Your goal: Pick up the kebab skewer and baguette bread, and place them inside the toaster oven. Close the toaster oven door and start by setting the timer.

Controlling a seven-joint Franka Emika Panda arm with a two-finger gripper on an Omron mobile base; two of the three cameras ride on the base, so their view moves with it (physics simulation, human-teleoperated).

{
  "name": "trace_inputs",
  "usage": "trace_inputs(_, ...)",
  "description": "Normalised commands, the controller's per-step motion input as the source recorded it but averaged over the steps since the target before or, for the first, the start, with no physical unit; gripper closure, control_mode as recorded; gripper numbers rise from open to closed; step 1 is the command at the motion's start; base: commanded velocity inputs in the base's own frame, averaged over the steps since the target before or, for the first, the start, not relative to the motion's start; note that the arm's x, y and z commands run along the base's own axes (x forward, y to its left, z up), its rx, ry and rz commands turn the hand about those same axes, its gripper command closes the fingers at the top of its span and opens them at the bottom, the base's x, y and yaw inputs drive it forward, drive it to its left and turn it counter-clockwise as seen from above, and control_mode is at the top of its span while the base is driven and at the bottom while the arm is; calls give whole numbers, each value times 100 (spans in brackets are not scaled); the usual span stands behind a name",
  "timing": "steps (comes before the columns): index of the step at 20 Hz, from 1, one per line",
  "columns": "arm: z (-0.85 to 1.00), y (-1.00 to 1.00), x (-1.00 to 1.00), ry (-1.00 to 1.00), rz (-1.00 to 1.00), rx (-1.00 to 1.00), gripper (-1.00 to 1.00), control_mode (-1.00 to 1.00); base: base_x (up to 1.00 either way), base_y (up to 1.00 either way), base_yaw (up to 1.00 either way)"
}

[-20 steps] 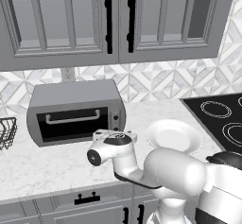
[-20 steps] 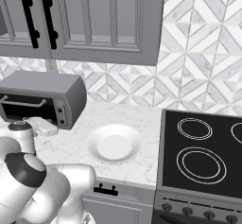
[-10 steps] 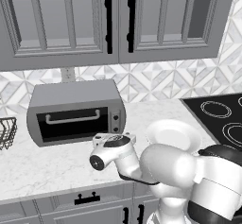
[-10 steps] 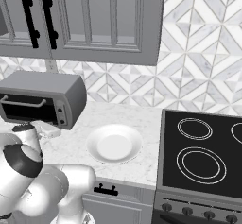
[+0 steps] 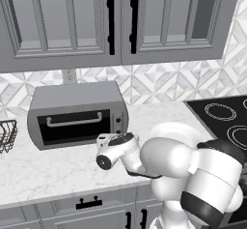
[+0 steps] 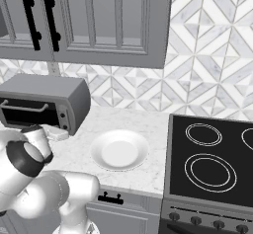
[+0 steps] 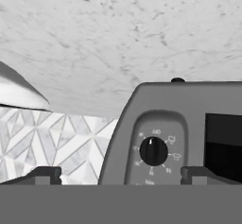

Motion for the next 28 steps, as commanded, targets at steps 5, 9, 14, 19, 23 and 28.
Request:
trace_inputs(5, 0, -1, 16, -2, 4, 0, -100, -100, 0, 0, 0)
trace_inputs(9, -5, -1, 19, -1, 4, 1, -100, -100, 0, 0, 0)
trace_inputs(14, -13, -2, 10, -2, 6, 2, -100, -100, 0, 0, 0)
trace_inputs(19, -17, 0, 1, -5, 3, 3, -100, -100, 0, 0, 0)
trace_inputs(23, -17, -16, 2, -5, 0, 2, -100, -100, 0, 0, 0)
trace_inputs(28, -9, -6, 11, -6, 0, 2, -100, -100, 0, 0, 0)
